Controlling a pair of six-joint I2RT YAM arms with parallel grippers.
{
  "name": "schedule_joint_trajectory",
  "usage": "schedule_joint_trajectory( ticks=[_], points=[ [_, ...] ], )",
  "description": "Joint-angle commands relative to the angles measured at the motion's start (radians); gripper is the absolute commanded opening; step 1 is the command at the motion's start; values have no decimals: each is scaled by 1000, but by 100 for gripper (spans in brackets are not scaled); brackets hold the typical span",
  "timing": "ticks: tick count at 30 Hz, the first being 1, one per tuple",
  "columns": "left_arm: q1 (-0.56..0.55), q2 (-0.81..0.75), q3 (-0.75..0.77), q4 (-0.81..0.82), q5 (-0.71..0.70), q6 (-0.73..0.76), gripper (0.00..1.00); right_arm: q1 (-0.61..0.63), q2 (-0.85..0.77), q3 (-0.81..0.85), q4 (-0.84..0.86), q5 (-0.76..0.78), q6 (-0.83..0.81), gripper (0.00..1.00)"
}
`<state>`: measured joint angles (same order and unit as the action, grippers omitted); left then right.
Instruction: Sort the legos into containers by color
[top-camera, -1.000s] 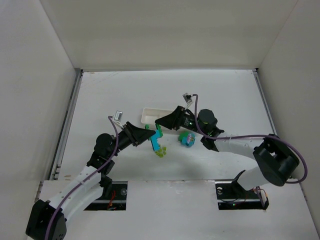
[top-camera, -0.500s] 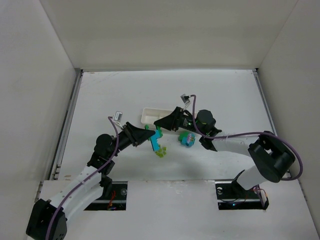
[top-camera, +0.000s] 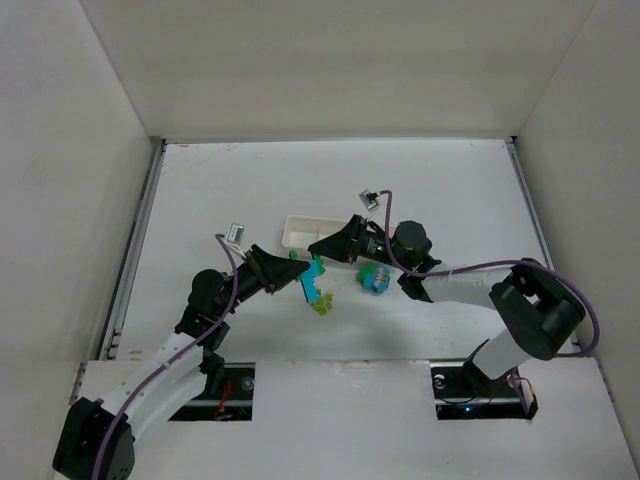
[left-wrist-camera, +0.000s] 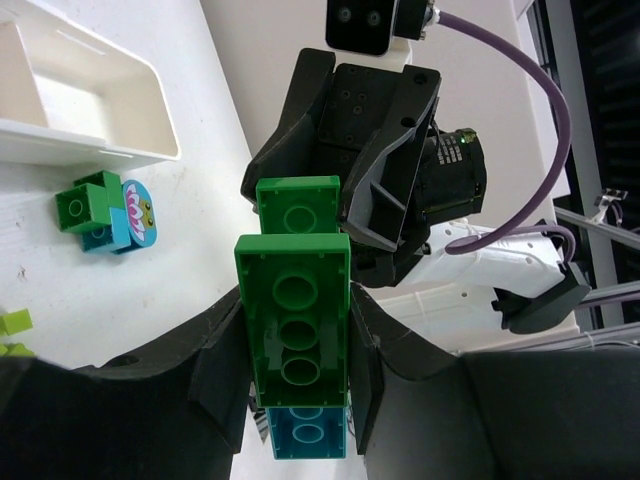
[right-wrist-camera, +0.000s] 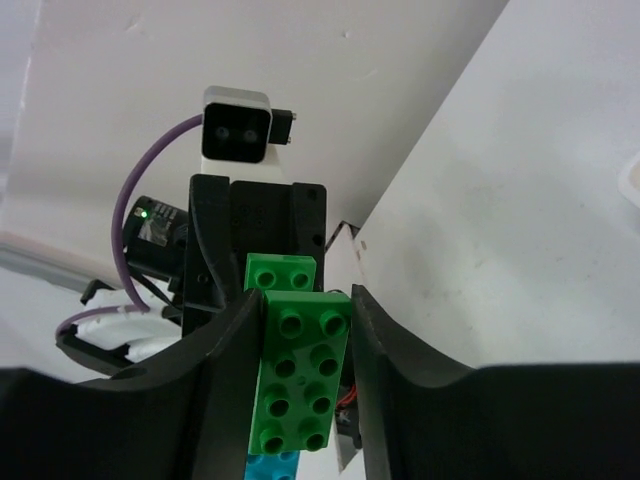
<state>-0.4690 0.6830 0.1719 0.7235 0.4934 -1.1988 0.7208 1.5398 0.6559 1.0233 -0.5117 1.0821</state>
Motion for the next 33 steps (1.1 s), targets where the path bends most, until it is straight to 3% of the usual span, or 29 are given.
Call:
schedule_joint_trajectory(
  ticks=[1,6,16,22,26,30,31,33],
  points=[
    [7,-13,0,119,14,-16,14,-4,-6,-10,92,-11,-1,36],
    [8,-31,-3,120,14,-24,14,-20,-9,-27,118,5,21,31],
    [25,-53,-14,113,23,-27,14,-105,-24,-73,138,13,32,31],
    [46,-53,-9,109,30,-25,14,-133,-33,-47,58,38,-14,32],
    [88,-49,6,85,24,-7,13,-128,-47,28,-193,198,-160,32],
    [157,-72,12,33,-10,16,13,-74,-40,141,-465,476,-326,32],
    [205,-66,24,2,-30,33,13,-38,-5,207,-553,621,-382,33],
    [221,-57,26,1,-36,38,13,-25,20,237,-580,677,-398,33]
  ],
)
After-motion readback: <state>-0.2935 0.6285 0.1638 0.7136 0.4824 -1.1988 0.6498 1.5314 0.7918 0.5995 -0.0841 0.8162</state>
